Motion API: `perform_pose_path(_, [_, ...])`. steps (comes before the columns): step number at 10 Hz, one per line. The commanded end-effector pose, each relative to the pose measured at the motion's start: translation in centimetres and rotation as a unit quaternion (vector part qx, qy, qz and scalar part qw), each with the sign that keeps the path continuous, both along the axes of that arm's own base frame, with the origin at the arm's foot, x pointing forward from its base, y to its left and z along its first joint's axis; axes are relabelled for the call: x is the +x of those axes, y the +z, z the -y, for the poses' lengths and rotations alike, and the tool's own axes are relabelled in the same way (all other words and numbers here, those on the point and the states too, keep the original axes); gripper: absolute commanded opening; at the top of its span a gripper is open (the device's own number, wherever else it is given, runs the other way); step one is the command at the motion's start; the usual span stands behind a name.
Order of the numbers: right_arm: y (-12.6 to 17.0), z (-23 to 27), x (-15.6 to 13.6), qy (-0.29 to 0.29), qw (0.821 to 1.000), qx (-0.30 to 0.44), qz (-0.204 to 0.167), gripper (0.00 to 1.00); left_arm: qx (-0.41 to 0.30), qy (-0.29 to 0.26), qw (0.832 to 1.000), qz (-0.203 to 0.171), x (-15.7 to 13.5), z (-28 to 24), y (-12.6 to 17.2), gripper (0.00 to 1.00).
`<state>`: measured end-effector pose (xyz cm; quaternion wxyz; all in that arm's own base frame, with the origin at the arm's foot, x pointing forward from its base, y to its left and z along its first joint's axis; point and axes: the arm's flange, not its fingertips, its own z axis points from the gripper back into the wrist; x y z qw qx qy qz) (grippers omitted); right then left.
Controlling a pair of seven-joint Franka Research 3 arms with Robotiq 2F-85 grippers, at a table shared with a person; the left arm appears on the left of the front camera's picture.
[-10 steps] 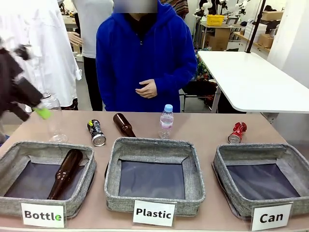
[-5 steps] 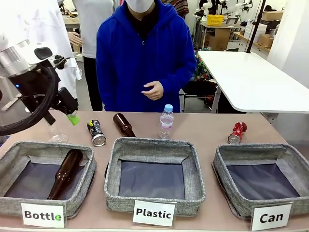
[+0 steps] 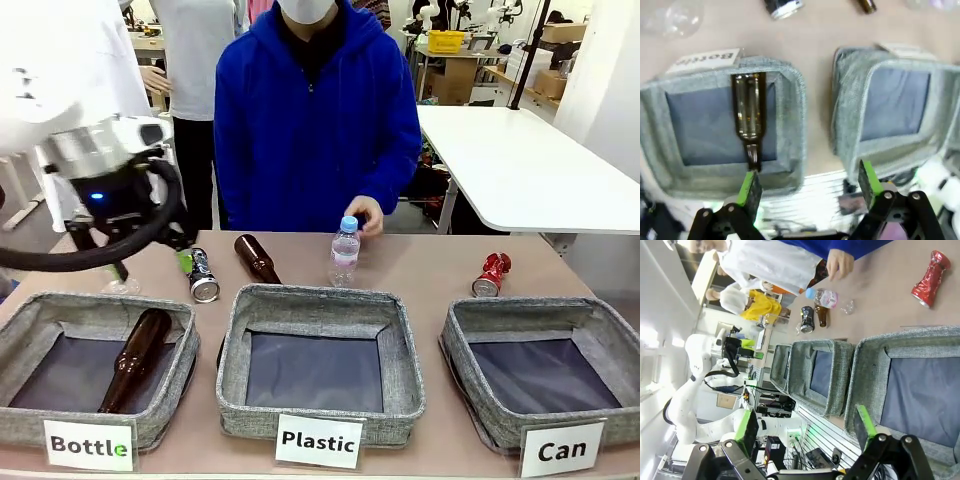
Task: Sort the can waste into the basket.
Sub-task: Pick up the can waste from the table and place it in the right Fabric basket.
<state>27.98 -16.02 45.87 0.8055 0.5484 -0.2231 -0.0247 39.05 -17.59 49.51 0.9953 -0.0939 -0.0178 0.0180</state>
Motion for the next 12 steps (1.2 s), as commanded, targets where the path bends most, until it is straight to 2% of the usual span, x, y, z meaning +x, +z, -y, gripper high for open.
perform_pose_path(1, [0.1,0.0,0.2,0.000,1.000,0.008,0.017,1.00,0.034,0.057,0.998,0.002,1.6,3.3,0.8,1.00])
perform_pose_path(3, [0.1,0.0,0.2,0.000,1.000,0.008,0.017,1.00,0.064,0.079,0.995,0.018,3.4,4.2,-0.4,1.00])
perform_pose_path(5, [0.1,0.0,0.2,0.000,1.000,0.008,0.017,1.00,0.067,0.081,0.993,0.054,5.6,3.7,-0.7,1.00])
perform_pose_path(6, [0.1,0.0,0.2,0.000,1.000,0.008,0.017,1.00,0.066,0.095,0.992,0.057,7.1,3.1,-1.5,1.00])
perform_pose_path(8, [0.1,0.0,0.2,0.000,1.000,0.008,0.017,1.00,0.053,0.094,0.993,0.048,8.3,2.7,-2.0,1.00])
perform_pose_path(9, [0.1,0.0,0.2,0.000,1.000,0.008,0.017,1.00,0.058,0.117,0.991,0.030,8.5,2.8,-2.0,1.00])
perform_pose_path(10, [0.1,0.0,0.2,0.000,1.000,0.008,0.017,1.00,0.078,0.128,0.983,-0.105,7.8,3.4,-1.7,1.00])
perform_pose_path(11, [0.1,0.0,0.2,0.000,1.000,0.008,0.017,1.00,0.053,0.095,0.993,0.040,8.4,2.1,-2.6,1.00])
perform_pose_path(12, [0.1,0.0,0.2,0.000,1.000,0.008,0.017,1.00,0.067,0.107,0.992,-0.010,8.0,2.2,-3.1,1.00])
